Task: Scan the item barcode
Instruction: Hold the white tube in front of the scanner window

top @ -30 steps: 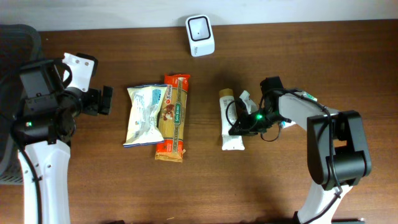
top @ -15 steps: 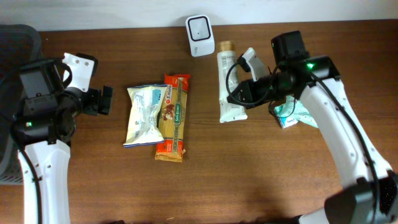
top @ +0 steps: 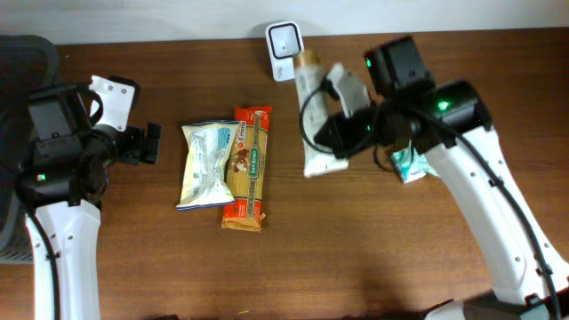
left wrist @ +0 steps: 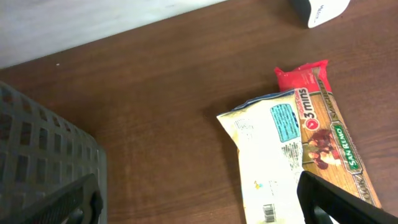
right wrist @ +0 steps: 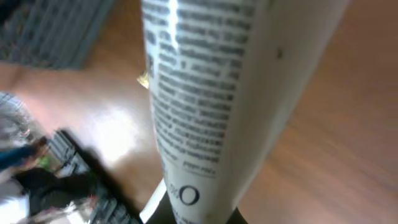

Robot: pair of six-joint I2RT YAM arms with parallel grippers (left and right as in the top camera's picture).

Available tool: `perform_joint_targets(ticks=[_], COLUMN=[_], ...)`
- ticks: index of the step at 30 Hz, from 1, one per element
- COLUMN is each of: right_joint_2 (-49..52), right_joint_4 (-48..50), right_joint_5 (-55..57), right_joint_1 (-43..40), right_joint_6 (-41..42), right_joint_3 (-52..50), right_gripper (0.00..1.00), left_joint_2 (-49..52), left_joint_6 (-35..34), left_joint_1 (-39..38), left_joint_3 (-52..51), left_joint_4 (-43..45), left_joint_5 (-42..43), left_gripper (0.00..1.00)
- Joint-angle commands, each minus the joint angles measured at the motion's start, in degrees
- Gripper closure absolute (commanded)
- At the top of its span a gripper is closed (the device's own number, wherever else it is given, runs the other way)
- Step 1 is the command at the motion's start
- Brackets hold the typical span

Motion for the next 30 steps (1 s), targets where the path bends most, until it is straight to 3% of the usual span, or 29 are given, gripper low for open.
perform_joint_targets(ticks=[1,2,5,8,13,18,22,30], right_joint_2=[11.3,17.4,28.3,34.3,45.2,53.6,58.7,63.2], right_joint_4=[-7.2,-10.5,-11.4,-1.8,16.4,32.2,34.9,36.3], right_joint_5=[14.3,18.5,31.0,45.9,59.7,70.7,77.1,77.3], right_joint_1=[2.8,3.8,4.9,4.8,4.8,4.8,4.8,5.3], right_joint_6=[-2.2,-3.7,-6.8,-10.9,-23.5,-27.3,-27.6,-27.6], right_joint_3=[23.3,32.8,46.3,45.9,45.7,45.7,45.7,44.5], right_gripper=[0.96,0.96,0.96,0.96,0.96,0.96,0.96,0.96], left_joint_2=[-0.7,-0.7,-0.7,-0.7,-0.7,-0.7,-0.7,-0.7], left_joint_6=[0.9,0.9,0.9,0.9,0.9,0.9,0.9,0.9], left_joint_1=[0.1,0.1,0.1,0.1,0.1,0.1,0.1,0.1], left_joint_3=[0.2,0.2,0.2,0.2,0.2,0.2,0.2,0.2], left_joint_4=[0.0,0.0,0.0,0.0,0.0,0.0,0.0,0.0], left_joint_5=[0.0,0.0,0.0,0.0,0.0,0.0,0.0,0.0], left_gripper=[0.01,0.01,0.01,0.01,0.01,0.01,0.01,0.01])
